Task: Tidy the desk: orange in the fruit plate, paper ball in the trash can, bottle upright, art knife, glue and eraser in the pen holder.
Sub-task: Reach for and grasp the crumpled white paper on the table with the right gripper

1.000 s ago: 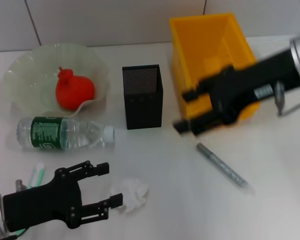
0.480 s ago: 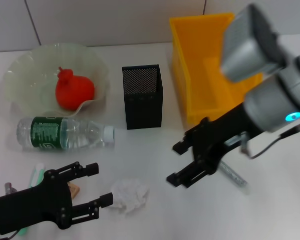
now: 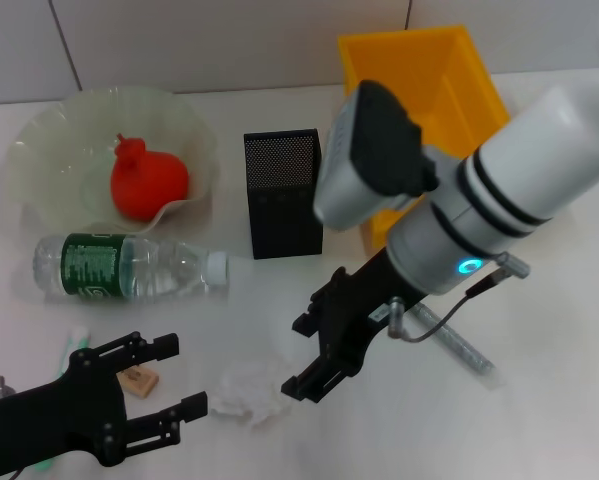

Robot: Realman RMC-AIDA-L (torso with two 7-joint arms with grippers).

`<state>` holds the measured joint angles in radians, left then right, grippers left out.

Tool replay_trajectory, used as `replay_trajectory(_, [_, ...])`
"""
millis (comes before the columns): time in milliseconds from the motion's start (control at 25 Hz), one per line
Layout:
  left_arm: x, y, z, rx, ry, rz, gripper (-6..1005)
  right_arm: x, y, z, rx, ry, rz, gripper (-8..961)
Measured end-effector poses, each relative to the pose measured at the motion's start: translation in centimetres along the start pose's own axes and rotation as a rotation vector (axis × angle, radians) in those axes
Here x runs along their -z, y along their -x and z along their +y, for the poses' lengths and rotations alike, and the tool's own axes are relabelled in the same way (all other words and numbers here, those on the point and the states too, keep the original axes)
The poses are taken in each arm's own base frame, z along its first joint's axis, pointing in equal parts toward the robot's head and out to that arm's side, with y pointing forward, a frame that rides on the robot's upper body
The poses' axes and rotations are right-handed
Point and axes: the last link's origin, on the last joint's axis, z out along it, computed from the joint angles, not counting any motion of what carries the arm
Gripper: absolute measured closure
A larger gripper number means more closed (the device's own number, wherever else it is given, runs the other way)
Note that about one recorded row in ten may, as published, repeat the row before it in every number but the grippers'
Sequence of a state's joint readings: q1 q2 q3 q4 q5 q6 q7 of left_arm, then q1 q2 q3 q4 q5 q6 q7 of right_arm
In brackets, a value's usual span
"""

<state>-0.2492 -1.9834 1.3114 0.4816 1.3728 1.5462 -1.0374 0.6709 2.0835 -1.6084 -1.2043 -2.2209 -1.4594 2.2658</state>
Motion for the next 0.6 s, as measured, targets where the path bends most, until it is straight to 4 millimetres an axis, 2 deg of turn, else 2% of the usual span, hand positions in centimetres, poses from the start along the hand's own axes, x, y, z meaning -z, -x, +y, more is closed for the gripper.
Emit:
replay_trajectory(400, [0.6, 0.1, -0.2, 0.003, -0.021, 0.001, 247, -2.5, 1.0, 1.0, 0.07, -0.018, 0.005, 207])
replay_trajectory(600, [0.5, 0.1, -0.2, 0.002, -0.02, 0.001, 247, -3.2, 1.4, 1.0, 0.092, -0.037, 0.002, 210])
